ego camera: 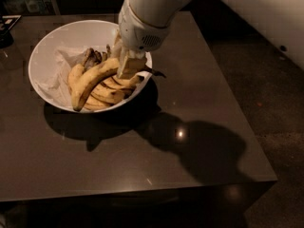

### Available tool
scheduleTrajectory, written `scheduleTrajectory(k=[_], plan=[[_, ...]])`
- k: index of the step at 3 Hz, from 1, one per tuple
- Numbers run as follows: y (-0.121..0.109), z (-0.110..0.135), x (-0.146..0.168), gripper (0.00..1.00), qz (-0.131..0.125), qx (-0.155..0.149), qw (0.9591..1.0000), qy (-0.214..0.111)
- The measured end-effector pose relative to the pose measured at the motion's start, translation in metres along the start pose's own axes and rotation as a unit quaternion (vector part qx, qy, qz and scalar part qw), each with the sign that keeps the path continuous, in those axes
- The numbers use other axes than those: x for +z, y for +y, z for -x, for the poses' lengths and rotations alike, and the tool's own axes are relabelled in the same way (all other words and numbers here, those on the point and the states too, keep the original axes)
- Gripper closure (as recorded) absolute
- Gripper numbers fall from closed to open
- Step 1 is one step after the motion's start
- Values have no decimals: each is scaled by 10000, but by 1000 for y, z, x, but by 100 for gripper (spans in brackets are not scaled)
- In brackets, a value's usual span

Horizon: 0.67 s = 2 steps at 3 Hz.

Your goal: Pick banana from white bowl

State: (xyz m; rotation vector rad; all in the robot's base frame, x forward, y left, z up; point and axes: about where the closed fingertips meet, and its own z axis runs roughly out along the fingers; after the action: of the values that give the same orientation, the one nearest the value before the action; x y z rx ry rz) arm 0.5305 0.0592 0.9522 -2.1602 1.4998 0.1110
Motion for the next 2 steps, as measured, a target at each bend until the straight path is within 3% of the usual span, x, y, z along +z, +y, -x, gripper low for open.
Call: scheduleTrajectory(k=[1, 2], plan=[[21, 10, -32, 100, -271, 103, 9993, -214], [46, 16, -52, 100, -338, 324, 9984, -316]])
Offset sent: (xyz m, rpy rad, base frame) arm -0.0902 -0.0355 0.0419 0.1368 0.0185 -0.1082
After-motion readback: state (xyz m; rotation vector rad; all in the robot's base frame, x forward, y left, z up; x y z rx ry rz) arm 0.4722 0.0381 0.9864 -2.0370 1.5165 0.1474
